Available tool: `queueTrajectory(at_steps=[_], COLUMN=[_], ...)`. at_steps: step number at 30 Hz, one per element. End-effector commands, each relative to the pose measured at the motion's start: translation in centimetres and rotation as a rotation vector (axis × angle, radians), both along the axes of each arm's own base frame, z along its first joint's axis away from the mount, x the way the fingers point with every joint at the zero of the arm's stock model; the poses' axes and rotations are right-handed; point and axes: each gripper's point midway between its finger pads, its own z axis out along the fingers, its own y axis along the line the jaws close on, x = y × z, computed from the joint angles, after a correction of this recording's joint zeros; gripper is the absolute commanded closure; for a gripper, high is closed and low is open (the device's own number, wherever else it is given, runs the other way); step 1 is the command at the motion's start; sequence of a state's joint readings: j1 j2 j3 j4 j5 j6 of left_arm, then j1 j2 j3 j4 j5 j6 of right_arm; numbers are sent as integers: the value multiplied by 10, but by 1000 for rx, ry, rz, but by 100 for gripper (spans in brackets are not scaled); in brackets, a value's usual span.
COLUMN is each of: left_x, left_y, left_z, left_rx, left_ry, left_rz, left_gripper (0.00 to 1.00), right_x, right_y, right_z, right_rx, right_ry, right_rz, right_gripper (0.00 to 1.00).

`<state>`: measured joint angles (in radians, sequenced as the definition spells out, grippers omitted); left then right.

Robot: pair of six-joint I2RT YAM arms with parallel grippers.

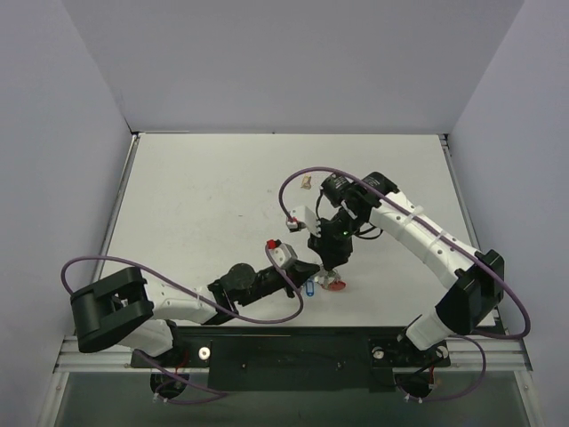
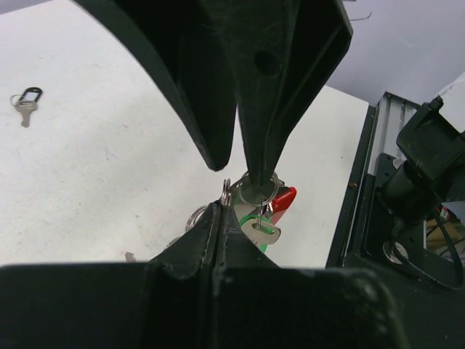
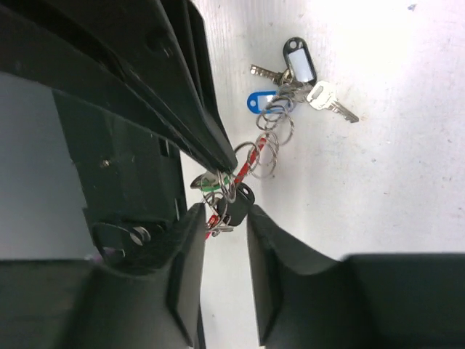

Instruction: Put the keys on the keyring

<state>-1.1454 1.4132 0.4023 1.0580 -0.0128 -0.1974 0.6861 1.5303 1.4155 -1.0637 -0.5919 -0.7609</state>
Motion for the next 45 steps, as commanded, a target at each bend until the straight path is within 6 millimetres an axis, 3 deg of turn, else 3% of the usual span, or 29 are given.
queueTrajectory(at_steps=[1, 4, 9, 10, 17, 22, 31, 39, 45], left_x=[10, 14, 17, 17, 16, 14, 11, 12, 13], left_y=[16, 22, 28, 27, 29, 30, 36, 35, 37], left_z=[46, 50, 54, 53, 56, 57, 58, 61, 62], left_rx=[-167, -181, -207, -209, -237, -232, -220, -231, -250], left_ry=[17, 65, 114, 127, 161, 162, 171, 178, 202], left_rz=[99, 140, 176, 176, 177, 173, 179, 177, 193], left_gripper=[100, 100, 100, 100, 100, 100, 100, 100, 100], right_x=[-6, -6, -5, 0, 20, 30, 17, 15, 2], right_y=[3, 6, -1, 0, -8, -11, -5, 8, 12], right_z=[40, 45, 32, 37, 17, 20, 12, 2, -3], right_rx=[175, 236, 279, 309, 309, 327, 377, 366, 357], right_ry=[29, 0, -87, -130, -268, -320, -294, -275, -263], right_rz=[-53, -72, -115, -118, -124, -72, 109, 160, 199], right_gripper=[69, 59, 52, 51, 50, 49, 45, 47, 62])
